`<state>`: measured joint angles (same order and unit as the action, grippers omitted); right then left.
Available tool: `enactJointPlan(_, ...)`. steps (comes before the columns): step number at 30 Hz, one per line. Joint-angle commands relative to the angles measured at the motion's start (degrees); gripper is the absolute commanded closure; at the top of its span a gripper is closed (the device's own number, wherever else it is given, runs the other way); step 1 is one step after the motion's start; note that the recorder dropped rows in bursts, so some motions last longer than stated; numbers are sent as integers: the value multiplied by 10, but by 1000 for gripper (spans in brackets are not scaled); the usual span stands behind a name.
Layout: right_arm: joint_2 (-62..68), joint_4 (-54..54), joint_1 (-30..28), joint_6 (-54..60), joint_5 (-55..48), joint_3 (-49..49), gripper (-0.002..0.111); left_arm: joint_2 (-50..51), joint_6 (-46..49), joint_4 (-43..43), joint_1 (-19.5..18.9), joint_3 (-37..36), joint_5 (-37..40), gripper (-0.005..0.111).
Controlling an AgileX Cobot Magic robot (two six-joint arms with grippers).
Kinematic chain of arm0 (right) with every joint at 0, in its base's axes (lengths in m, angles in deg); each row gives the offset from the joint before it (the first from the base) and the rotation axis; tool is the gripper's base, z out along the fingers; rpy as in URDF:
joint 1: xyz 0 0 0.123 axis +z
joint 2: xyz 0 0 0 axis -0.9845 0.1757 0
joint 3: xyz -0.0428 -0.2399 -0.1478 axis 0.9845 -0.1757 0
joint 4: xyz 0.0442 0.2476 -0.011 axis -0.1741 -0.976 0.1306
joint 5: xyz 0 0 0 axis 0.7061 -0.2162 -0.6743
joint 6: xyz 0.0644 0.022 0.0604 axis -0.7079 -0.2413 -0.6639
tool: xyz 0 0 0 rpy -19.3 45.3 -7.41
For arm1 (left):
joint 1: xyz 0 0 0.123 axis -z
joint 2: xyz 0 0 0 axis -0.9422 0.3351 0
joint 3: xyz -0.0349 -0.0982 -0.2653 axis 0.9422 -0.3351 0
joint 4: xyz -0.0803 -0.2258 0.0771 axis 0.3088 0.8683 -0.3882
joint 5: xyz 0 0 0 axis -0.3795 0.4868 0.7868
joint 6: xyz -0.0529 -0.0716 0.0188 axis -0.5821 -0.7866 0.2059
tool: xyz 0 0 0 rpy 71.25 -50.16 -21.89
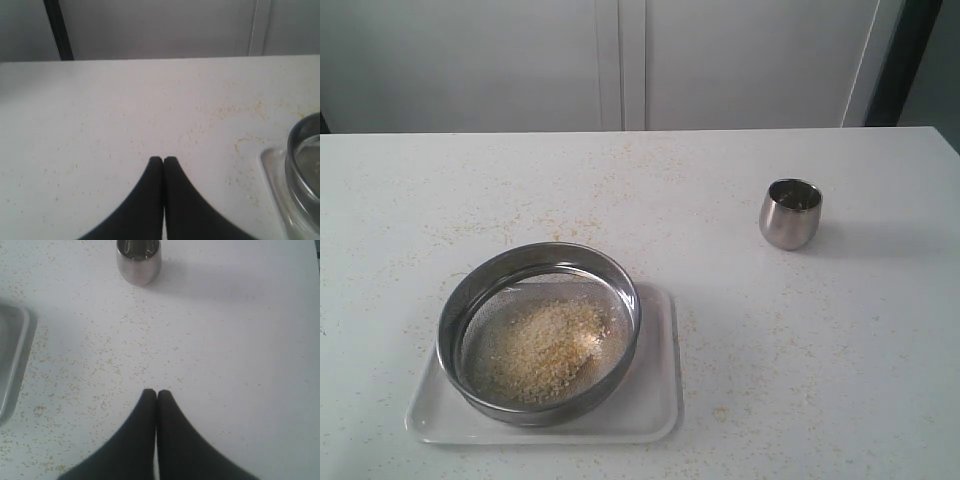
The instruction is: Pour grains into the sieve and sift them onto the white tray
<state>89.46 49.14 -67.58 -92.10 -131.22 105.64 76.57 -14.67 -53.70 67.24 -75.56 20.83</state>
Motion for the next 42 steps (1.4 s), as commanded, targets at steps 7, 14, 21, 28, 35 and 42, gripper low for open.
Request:
enactJointPlan(7,-3,1,-4,4,0,-2,108,-2,-5,4,-1,-3,-61,107)
enactJointPlan(14,-3,1,-4,4,0,-2,108,-2,-9,8,-1,-3,-75,107)
enactJointPlan(21,-3,0,-4,4,0,-2,108,-2,-32,10,-1,-3,-177,107)
enactJointPlan(28,-3,0,-4,4,0,-2,108,-2,-9,8,-1,23,-168,107)
enactJointPlan(35,-3,0,-4,4,0,-2,108,27,57,8,-1,86,-147,107)
enactJointPlan(42,-3,0,-4,4,0,-2,108,123,57,8,-1,155,-79,107)
